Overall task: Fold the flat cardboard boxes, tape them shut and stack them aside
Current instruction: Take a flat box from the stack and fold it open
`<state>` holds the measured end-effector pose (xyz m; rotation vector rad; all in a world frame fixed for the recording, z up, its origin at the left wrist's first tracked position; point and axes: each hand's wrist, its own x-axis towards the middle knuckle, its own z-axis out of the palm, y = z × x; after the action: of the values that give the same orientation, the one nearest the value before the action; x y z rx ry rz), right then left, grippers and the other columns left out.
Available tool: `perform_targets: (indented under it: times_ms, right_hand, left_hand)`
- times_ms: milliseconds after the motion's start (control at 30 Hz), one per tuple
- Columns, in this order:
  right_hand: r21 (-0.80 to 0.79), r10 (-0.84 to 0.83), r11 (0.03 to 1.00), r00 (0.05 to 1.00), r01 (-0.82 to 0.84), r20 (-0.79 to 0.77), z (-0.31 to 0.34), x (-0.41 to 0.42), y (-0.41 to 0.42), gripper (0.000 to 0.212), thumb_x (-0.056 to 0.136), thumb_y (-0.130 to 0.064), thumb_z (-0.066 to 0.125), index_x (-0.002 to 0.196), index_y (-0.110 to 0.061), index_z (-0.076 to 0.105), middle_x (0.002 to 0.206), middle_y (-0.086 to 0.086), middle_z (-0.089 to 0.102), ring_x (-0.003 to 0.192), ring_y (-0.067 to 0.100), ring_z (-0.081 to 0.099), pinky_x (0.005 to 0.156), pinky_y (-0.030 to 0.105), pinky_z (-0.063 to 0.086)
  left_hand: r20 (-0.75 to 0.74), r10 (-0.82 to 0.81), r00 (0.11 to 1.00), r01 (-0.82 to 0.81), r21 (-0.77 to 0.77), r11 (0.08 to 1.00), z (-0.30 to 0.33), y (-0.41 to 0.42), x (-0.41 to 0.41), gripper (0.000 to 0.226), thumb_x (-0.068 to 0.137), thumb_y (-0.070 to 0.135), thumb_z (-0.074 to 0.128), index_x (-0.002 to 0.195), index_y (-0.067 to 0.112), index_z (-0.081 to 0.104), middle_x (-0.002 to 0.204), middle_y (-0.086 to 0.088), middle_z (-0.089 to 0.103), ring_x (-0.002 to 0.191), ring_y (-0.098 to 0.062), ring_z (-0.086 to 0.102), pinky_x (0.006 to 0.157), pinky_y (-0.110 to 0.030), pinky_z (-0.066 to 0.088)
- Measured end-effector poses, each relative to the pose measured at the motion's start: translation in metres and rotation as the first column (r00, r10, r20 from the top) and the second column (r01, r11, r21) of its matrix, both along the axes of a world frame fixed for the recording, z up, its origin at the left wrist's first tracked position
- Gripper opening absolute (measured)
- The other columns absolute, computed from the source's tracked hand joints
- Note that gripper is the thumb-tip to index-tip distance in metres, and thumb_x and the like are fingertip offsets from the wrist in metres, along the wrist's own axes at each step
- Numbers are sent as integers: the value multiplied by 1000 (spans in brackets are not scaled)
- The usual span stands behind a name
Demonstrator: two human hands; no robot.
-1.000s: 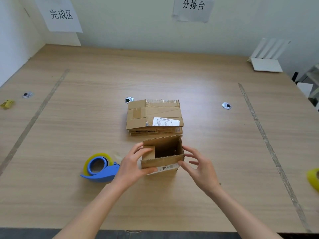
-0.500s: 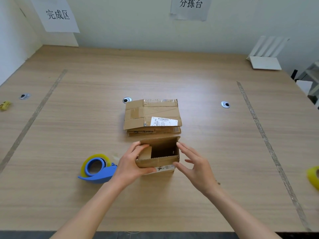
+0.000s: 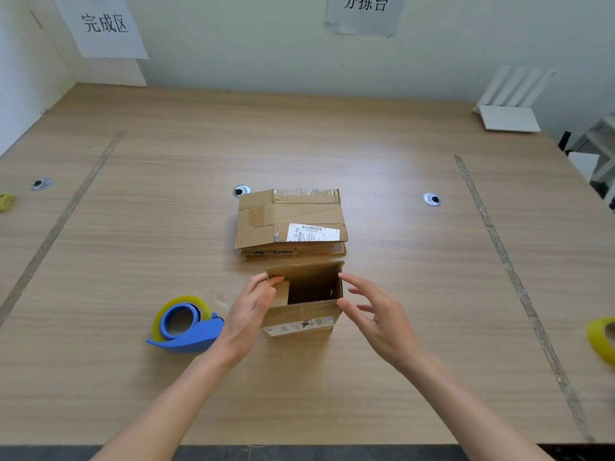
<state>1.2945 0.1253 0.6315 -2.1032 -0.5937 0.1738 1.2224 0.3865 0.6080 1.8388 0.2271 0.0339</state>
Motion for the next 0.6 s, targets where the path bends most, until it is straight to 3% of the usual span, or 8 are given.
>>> perform_targets:
  times_ms: [100,367,500,600]
  right_hand:
    - [8,-6,1000,1000,6,-20,1,0,1,49,95,-67,53,141,-57,45,135,-41,50,124,-6,55,92,22,58]
    - [-46,76,996,996,-78,-48,5,0,-2,61,91,-72,54,148,-57,37,144,-39,43,128,-6,51,96,21,55]
    - [-224,197,955,980,-194,-9,1,1,-2,55,94,-73,48,145,-54,44,157,-38,21,137,-9,37,95,28,53]
    - [-289,159,946,987,-146,23,-3,2,3,48,93,-74,45,135,-54,55,162,-35,1,144,-6,26,96,33,52]
  left_hand:
    - [-21,3,1000,-2,29,1000,2,0,1,60,86,69,50,136,38,56,137,33,43,128,8,44,95,-19,42]
    - [-40,-84,996,85,42,995,2,8,0,61,82,64,61,138,44,52,141,35,38,133,4,42,103,-28,46]
    - [-19,-46,999,47,70,996,4,6,2,56,81,63,61,133,44,56,139,31,43,130,5,44,101,-31,48]
    - [10,10,1000,-11,111,994,5,2,4,45,82,65,59,124,51,56,131,33,49,124,7,48,96,-31,52]
